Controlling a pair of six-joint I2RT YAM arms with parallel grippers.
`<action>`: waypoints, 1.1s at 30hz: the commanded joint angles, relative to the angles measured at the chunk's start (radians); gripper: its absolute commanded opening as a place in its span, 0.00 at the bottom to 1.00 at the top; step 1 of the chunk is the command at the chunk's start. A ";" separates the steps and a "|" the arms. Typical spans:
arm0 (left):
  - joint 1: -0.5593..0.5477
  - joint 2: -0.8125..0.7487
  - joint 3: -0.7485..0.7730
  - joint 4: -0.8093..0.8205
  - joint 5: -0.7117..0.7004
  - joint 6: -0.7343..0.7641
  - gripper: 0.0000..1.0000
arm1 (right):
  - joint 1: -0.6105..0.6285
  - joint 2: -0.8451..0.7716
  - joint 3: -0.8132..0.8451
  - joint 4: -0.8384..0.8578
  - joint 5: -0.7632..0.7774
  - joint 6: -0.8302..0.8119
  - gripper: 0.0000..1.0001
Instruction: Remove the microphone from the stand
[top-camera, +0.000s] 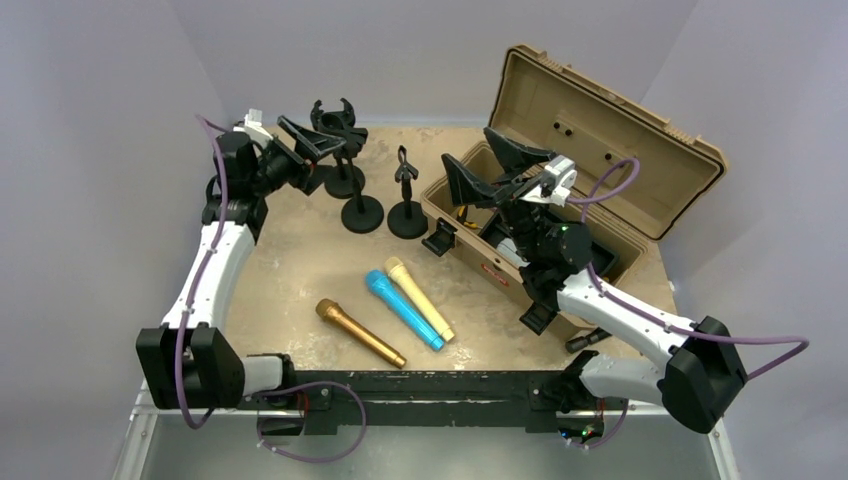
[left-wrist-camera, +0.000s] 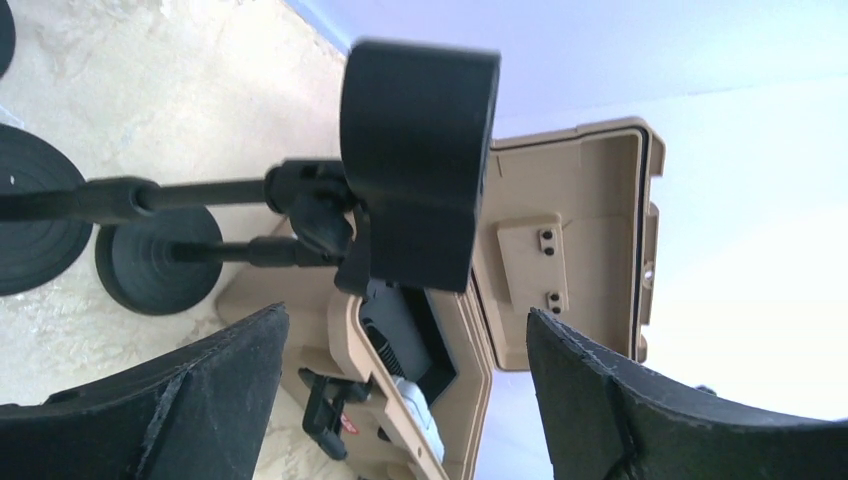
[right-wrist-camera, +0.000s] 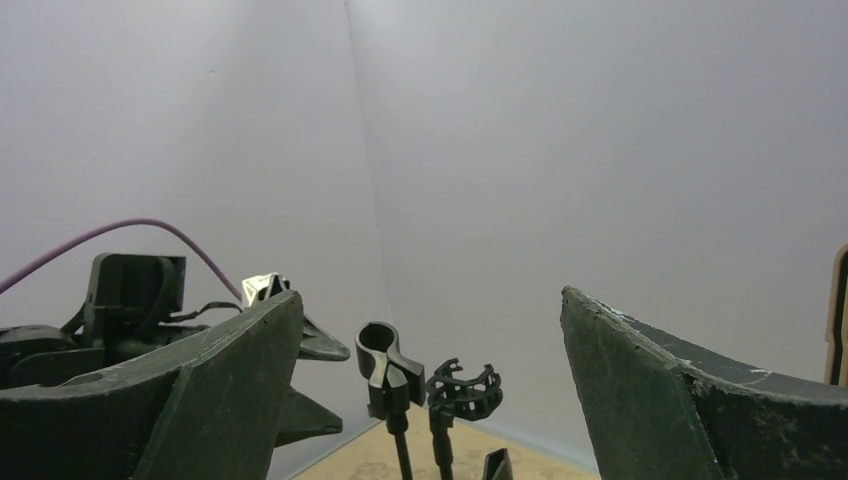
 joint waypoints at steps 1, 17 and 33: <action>0.006 0.060 0.086 0.014 -0.070 0.001 0.87 | -0.003 -0.025 -0.006 0.051 -0.004 -0.018 0.98; -0.047 0.216 0.229 -0.063 -0.163 0.122 0.87 | -0.003 -0.027 -0.009 0.054 -0.009 -0.021 0.98; -0.081 0.210 0.033 -0.115 -0.308 0.203 0.59 | -0.005 -0.019 -0.011 0.060 -0.017 -0.017 0.98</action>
